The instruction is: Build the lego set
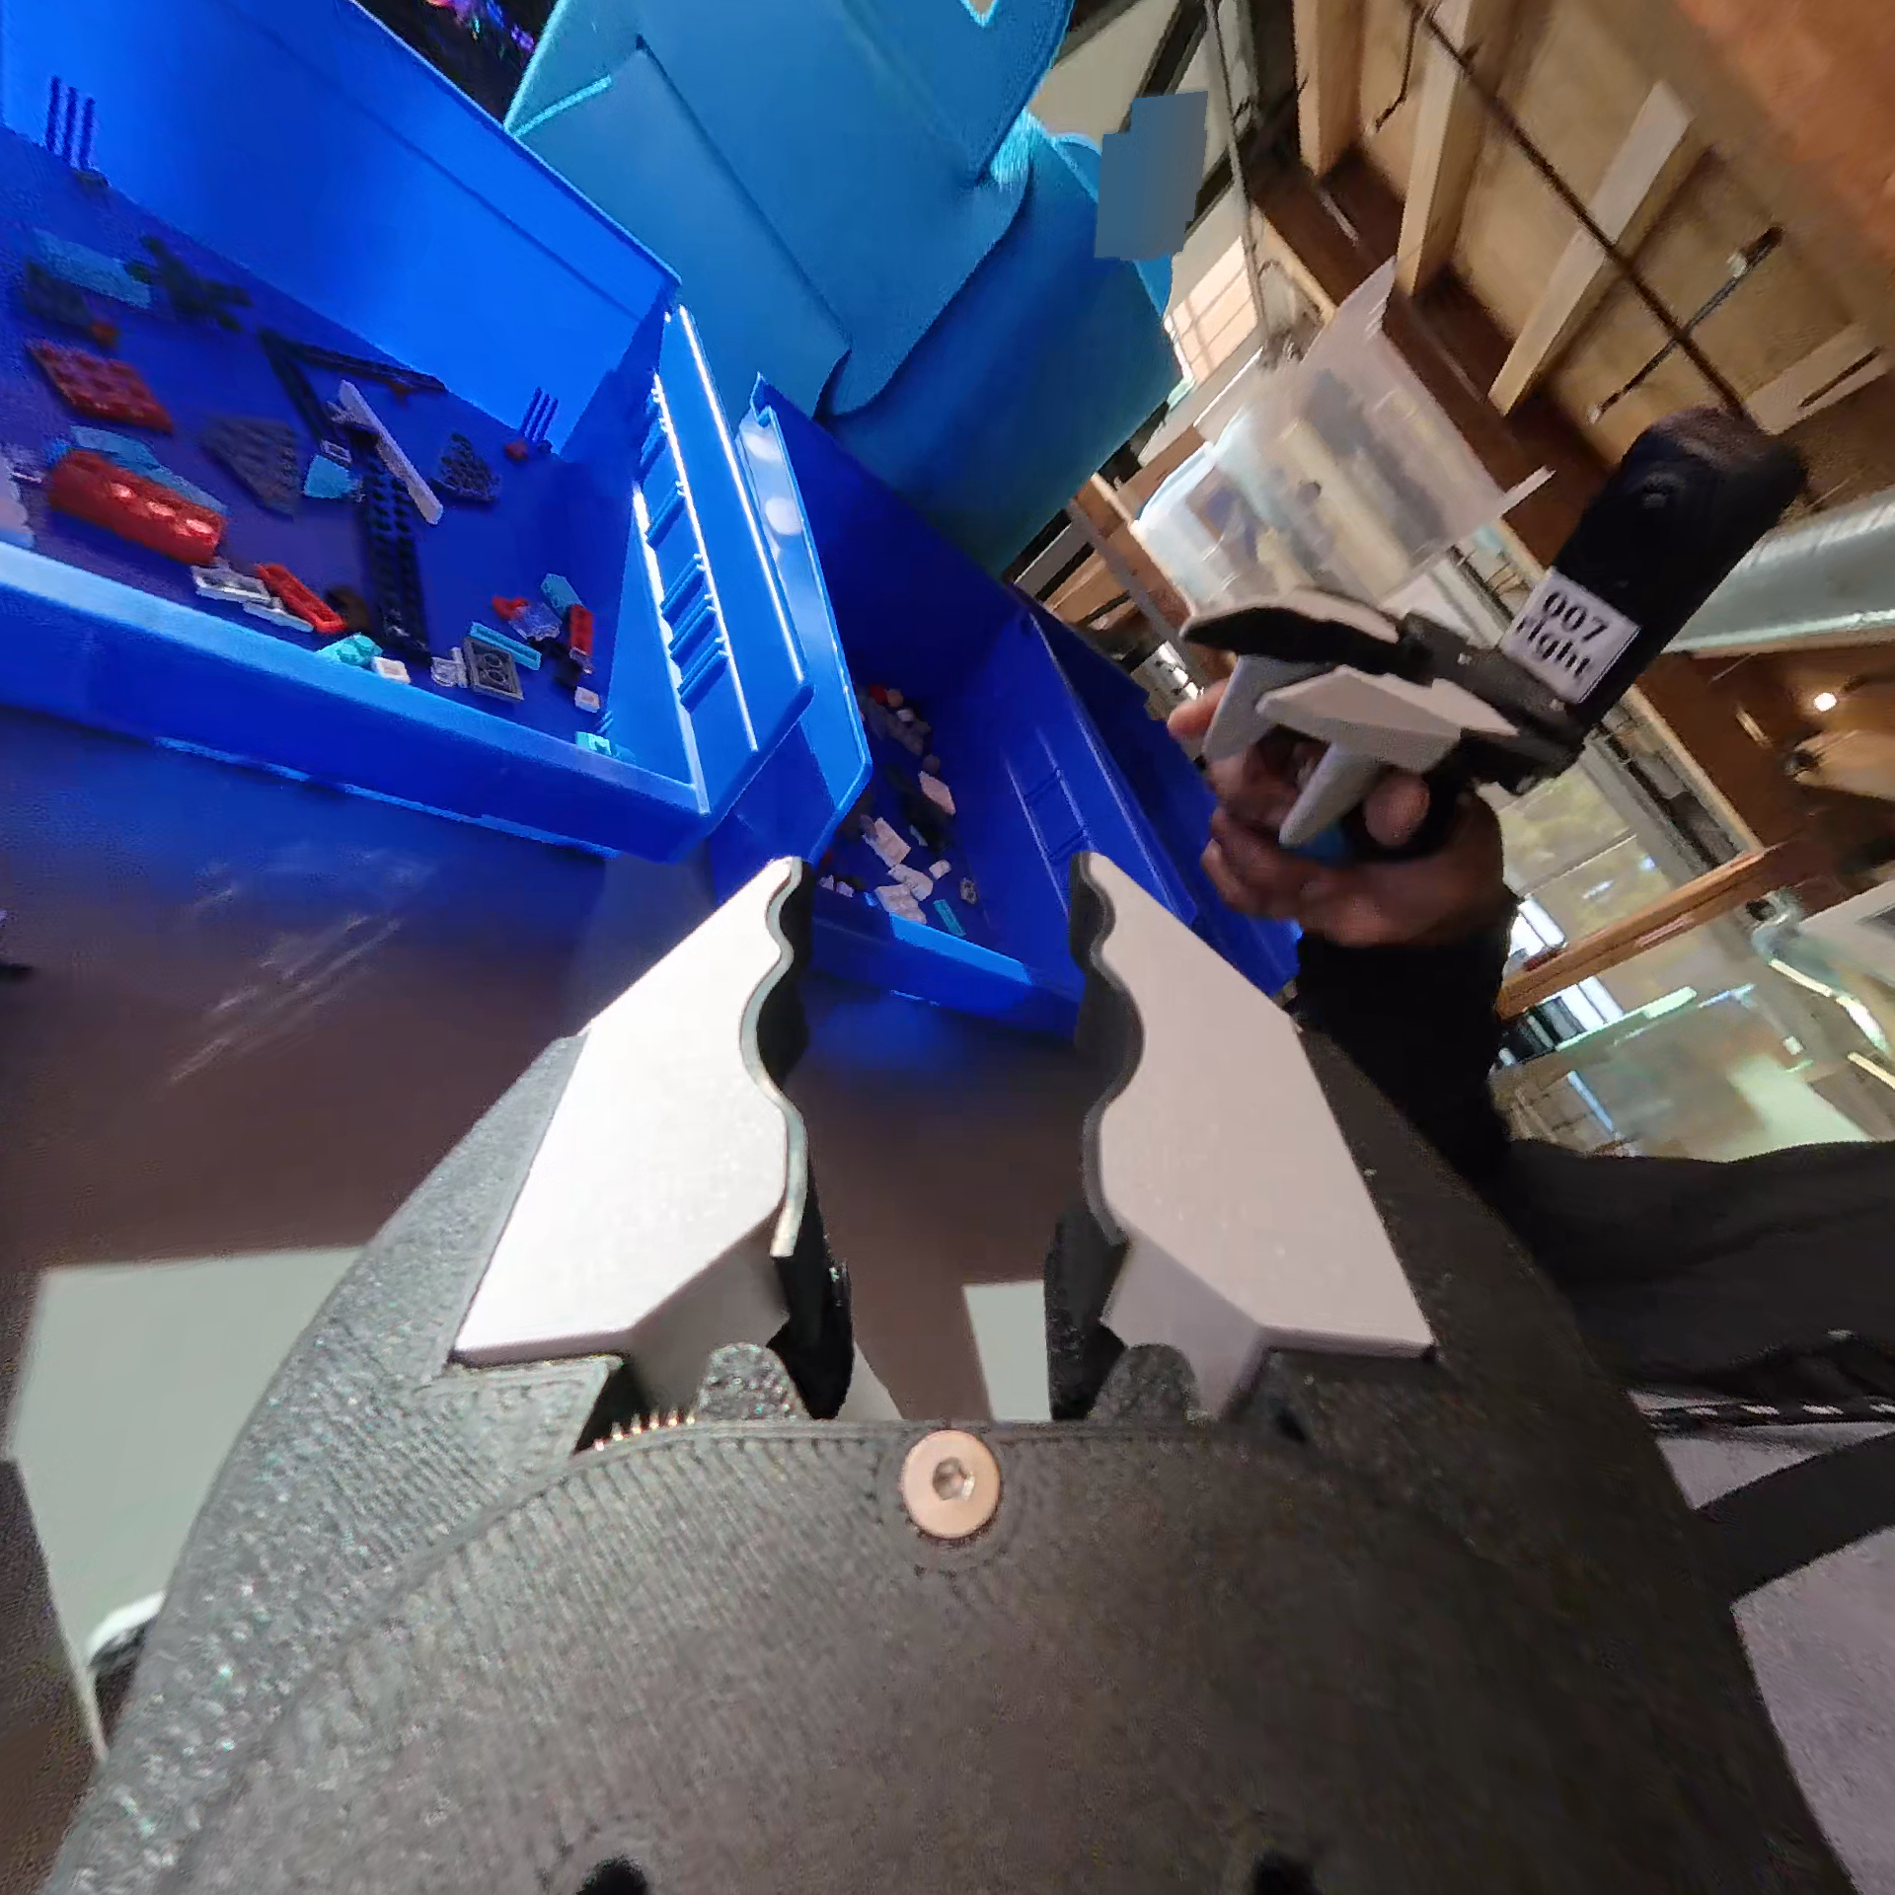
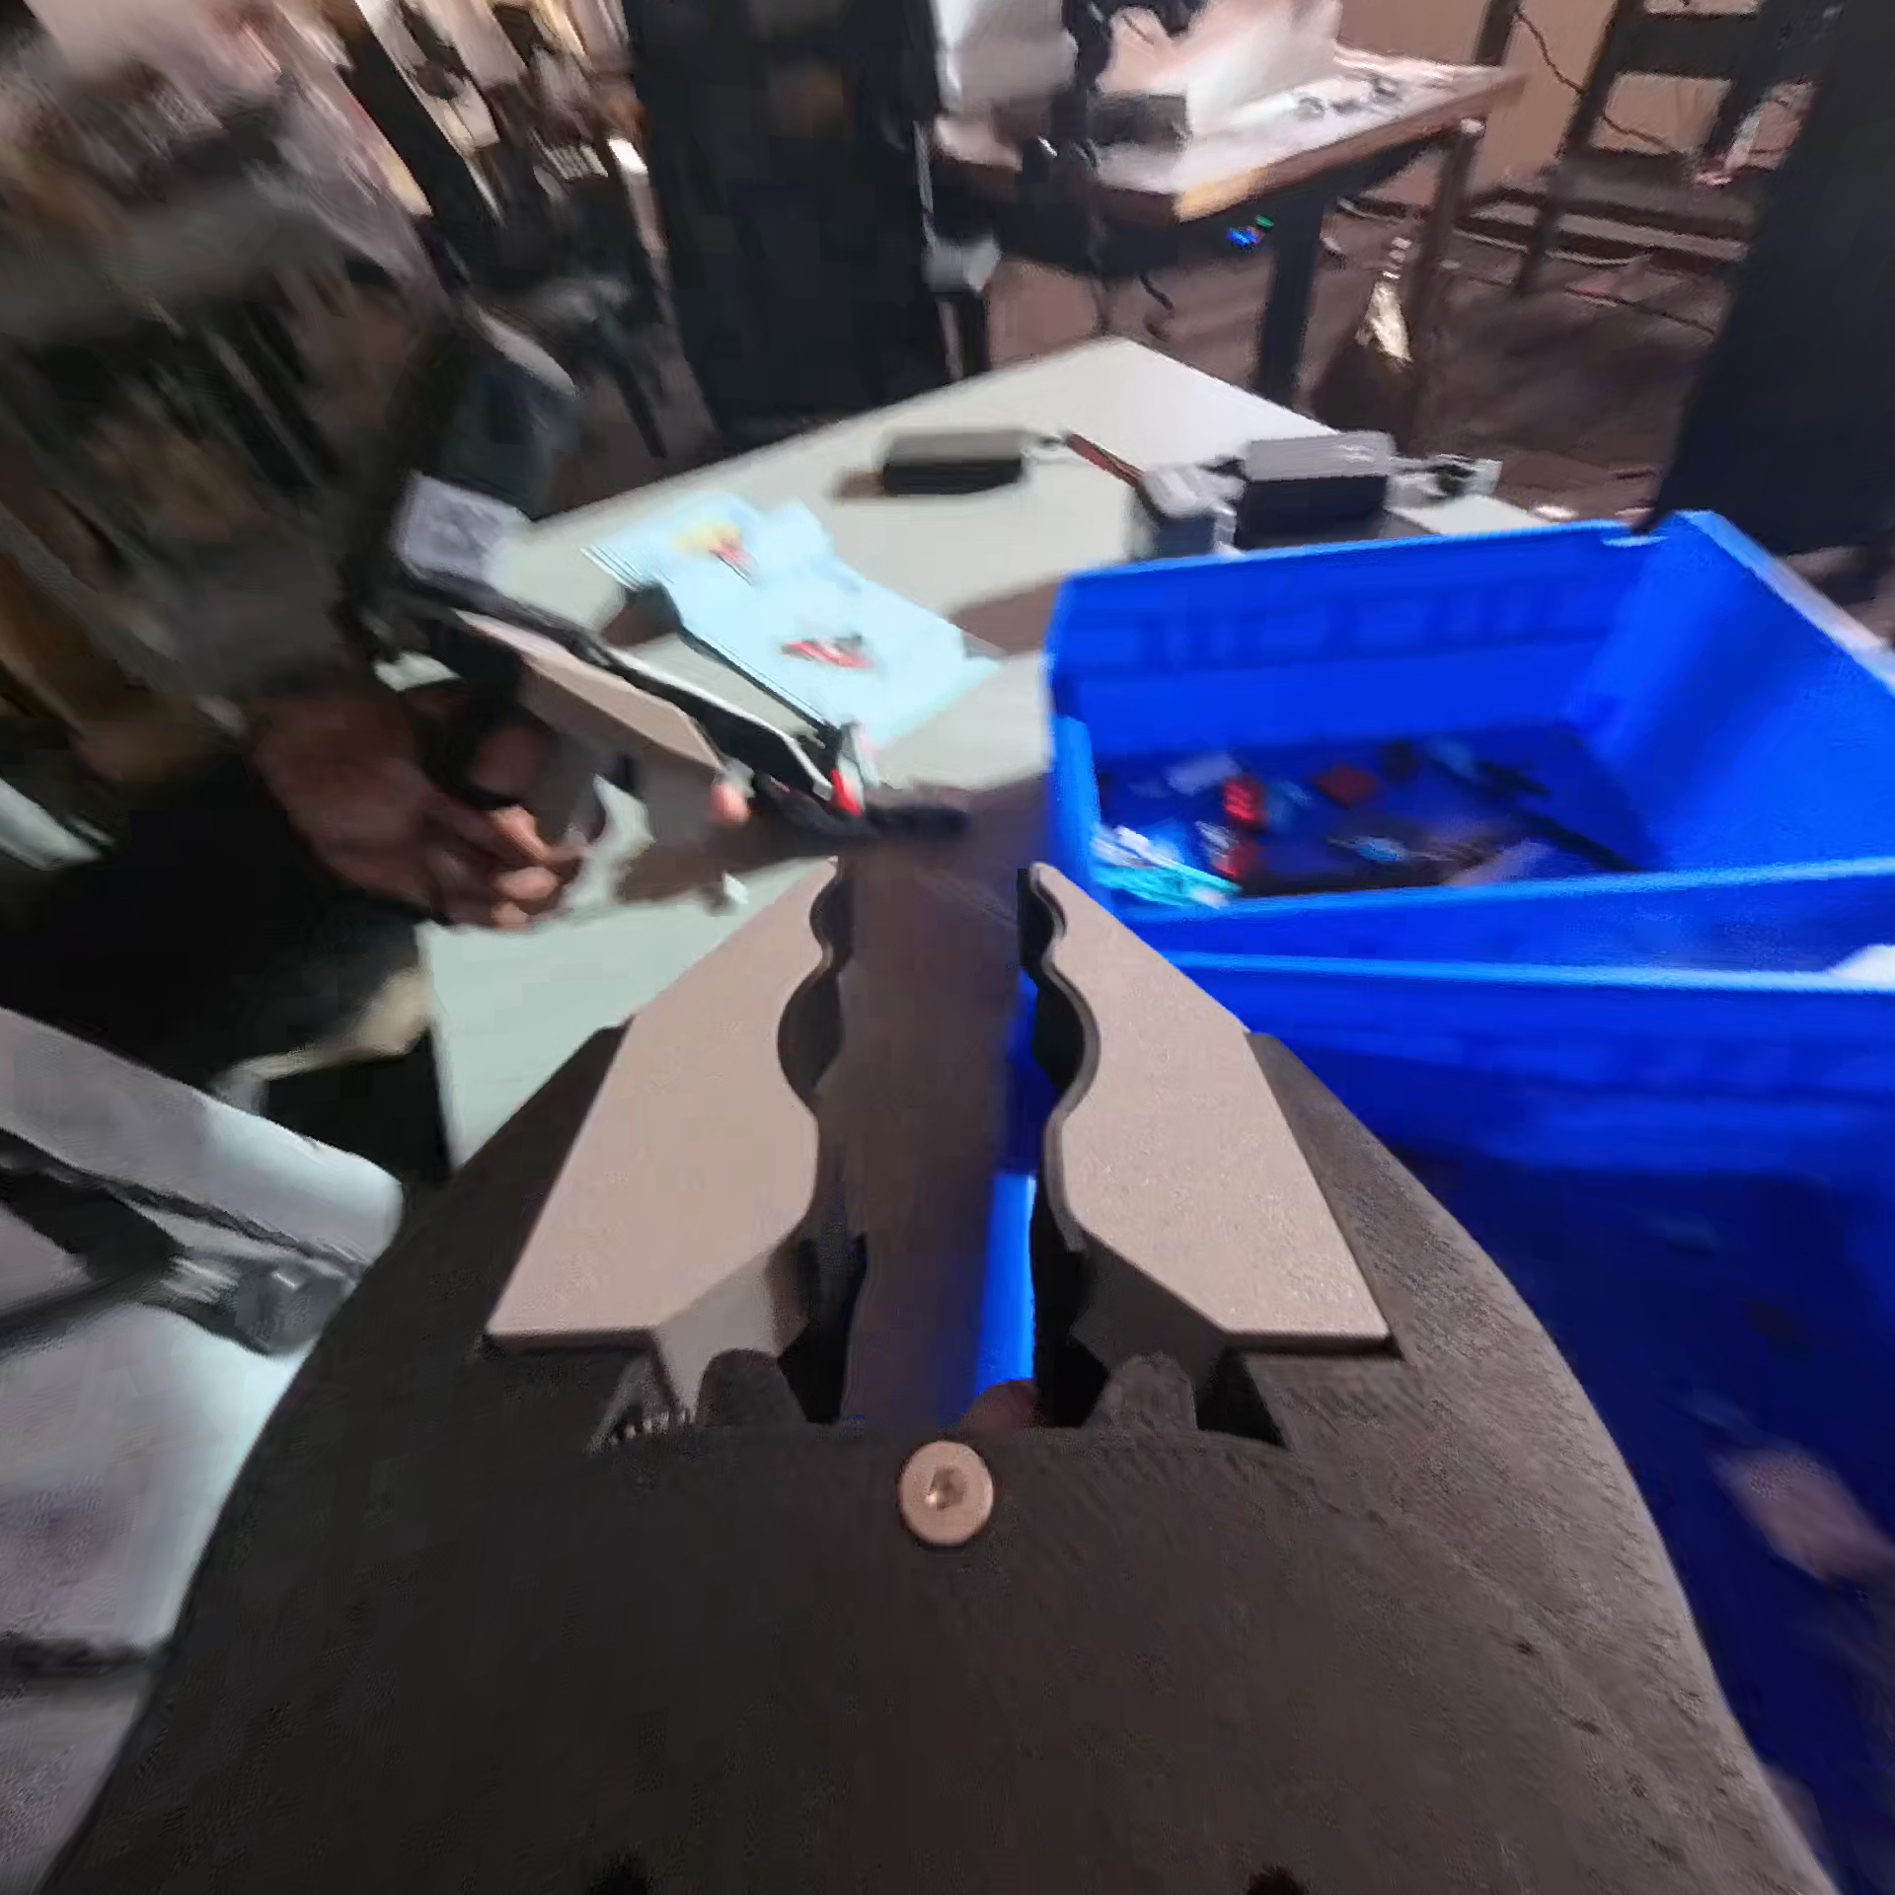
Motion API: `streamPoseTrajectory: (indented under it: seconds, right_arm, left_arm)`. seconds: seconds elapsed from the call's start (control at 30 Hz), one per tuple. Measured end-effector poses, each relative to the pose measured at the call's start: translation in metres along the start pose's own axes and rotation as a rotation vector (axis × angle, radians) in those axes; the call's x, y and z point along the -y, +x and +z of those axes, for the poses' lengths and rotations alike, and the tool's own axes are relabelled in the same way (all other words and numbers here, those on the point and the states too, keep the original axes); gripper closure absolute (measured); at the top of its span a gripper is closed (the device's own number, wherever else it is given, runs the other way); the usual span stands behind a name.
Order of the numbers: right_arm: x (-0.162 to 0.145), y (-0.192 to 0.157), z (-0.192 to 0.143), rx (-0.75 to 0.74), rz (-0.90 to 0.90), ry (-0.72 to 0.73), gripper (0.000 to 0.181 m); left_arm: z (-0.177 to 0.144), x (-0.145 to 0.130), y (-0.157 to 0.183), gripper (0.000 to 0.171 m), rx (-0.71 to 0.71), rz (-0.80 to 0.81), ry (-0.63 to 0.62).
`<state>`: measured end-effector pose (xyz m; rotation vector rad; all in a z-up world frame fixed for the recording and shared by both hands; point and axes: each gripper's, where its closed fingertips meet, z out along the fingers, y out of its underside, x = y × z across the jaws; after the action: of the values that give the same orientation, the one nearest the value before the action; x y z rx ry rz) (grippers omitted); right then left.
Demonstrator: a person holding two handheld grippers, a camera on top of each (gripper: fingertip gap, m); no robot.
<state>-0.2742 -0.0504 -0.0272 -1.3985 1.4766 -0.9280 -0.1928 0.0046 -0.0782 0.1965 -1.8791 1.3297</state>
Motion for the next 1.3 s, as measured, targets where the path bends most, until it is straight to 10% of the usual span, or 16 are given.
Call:
streamPoseTrajectory:
  seconds: [0.4,1.3]
  right_arm:
    - [-0.072,-0.044,0.164,-0.144,0.191,-0.129,0.138]
    - [-0.12,0.035,0.203,-0.645,-0.137,-0.532,0.14]
  left_arm:
    - [-0.069,-0.003,-0.004,0.117,0.016,-0.042,0.077]
    - [-0.034,-0.025,-0.001,0.102,0.097,-0.017,-0.025]
